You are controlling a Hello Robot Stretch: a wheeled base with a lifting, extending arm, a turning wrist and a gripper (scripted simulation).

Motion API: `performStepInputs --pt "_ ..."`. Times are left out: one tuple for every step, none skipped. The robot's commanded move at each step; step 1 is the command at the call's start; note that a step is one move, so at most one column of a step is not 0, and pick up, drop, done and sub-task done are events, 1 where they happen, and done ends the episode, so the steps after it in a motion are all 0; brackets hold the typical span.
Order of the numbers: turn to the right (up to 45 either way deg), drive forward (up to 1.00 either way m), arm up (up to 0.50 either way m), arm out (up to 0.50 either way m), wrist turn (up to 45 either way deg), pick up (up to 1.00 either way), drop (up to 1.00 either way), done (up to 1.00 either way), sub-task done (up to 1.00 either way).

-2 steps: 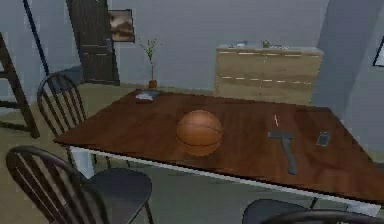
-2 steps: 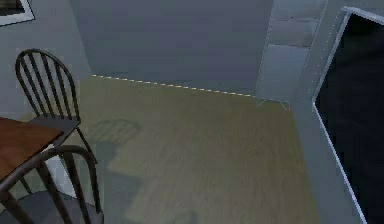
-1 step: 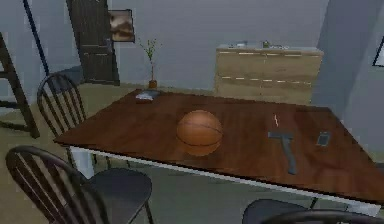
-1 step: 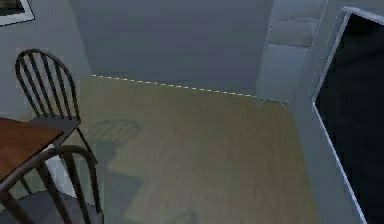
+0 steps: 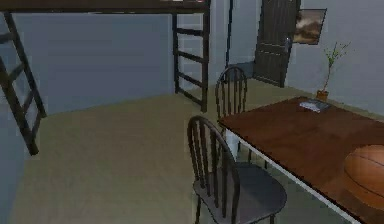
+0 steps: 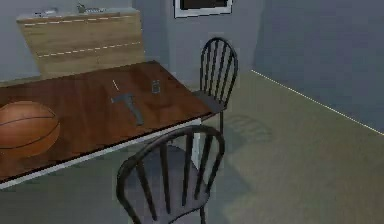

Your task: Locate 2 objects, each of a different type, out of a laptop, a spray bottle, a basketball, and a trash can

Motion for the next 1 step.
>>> performStepInputs --pt "-36.0 0.00 0.00 0.00 0.0 0.00 0.00 0.00 0.00"
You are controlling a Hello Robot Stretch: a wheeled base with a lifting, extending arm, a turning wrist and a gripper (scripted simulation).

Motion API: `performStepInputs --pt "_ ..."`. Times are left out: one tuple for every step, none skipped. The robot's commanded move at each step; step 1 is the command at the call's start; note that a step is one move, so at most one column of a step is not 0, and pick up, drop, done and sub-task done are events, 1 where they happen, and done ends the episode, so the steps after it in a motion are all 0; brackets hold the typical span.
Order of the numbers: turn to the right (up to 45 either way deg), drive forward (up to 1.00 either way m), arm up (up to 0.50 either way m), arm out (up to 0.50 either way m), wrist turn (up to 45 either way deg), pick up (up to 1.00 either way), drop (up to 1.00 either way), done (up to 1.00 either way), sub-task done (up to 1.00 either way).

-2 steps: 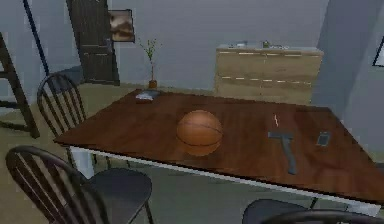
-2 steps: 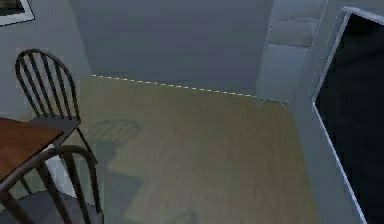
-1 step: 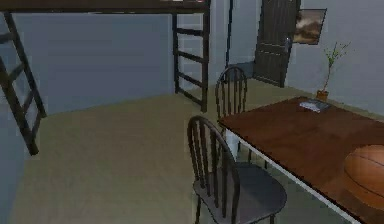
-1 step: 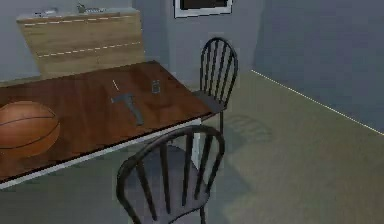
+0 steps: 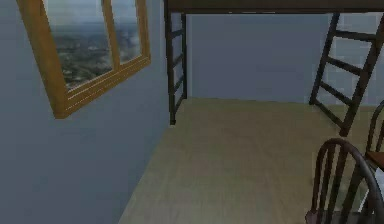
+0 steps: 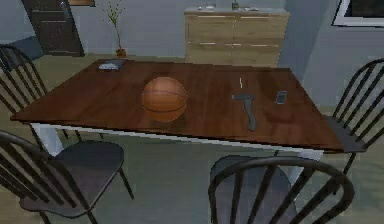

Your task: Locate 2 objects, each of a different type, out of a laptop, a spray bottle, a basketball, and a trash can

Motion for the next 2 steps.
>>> performStepInputs --pt "0.0 1.00 0.00 0.00 0.0 0.00 0.00 0.00 0.00" --pt "0.0 0.05 0.00 0.00 0.0 0.00 0.00 0.00 0.00"
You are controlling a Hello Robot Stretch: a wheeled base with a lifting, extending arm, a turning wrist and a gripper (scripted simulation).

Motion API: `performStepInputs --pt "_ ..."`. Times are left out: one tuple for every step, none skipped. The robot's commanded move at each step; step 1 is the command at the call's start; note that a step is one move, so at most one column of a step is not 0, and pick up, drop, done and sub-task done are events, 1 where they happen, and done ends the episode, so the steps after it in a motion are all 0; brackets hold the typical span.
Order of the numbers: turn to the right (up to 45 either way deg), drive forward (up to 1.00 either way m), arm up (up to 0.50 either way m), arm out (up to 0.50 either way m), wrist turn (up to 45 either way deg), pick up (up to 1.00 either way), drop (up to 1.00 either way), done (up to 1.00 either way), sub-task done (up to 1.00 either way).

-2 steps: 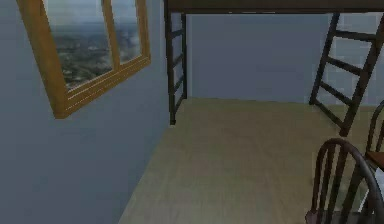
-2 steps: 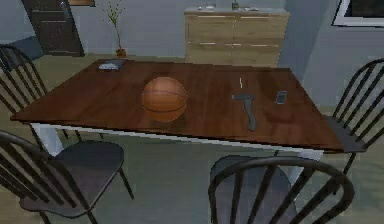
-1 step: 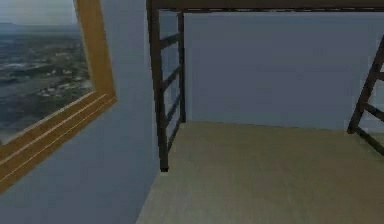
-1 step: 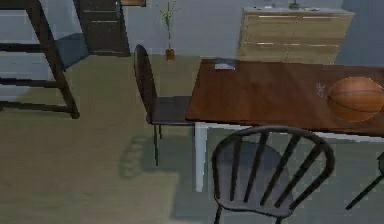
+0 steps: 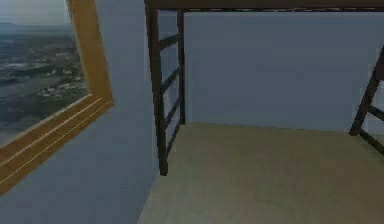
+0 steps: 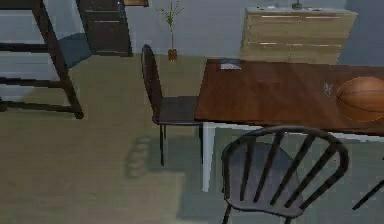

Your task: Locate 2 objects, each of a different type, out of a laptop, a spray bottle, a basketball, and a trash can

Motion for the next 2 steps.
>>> performStepInputs --pt "45.0 0.00 0.00 0.00 0.0 0.00 0.00 0.00 0.00" --pt "12.0 0.00 0.00 0.00 0.0 0.00 0.00 0.00 0.00"
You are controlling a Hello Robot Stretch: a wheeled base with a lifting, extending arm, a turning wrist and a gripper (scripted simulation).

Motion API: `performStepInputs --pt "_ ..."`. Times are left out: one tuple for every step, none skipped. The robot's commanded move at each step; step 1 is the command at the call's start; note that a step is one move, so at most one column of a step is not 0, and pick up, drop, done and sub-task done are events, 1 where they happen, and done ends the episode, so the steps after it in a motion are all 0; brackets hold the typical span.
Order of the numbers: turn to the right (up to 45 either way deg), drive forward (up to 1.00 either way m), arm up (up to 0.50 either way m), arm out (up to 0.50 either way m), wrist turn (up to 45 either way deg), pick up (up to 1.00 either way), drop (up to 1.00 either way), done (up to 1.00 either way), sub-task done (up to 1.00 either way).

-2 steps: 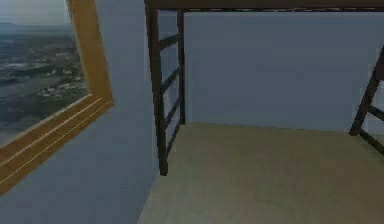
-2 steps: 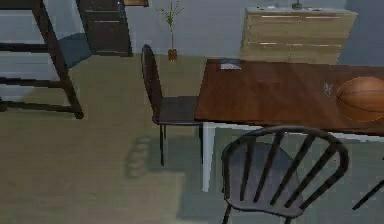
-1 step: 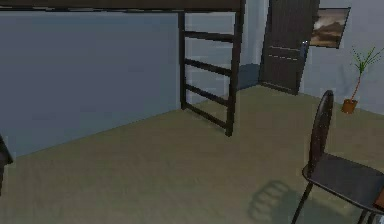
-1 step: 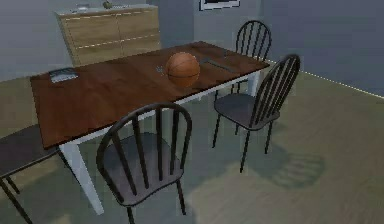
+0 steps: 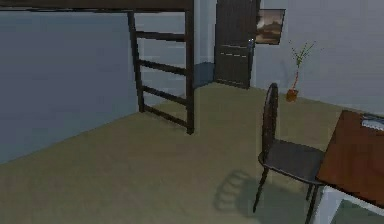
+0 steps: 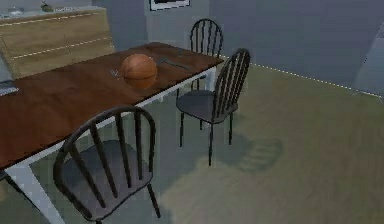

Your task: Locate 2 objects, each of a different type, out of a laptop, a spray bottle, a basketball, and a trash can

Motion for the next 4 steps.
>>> performStepInputs --pt "0.0 1.00 0.00 0.00 0.0 0.00 0.00 0.00 0.00" --pt "9.0 0.00 0.00 0.00 0.0 0.00 0.00 0.00 0.00" --pt "0.0 0.30 0.00 0.00 0.0 0.00 0.00 0.00 0.00" --pt "15.0 0.00 0.00 0.00 0.0 0.00 0.00 0.00 0.00"
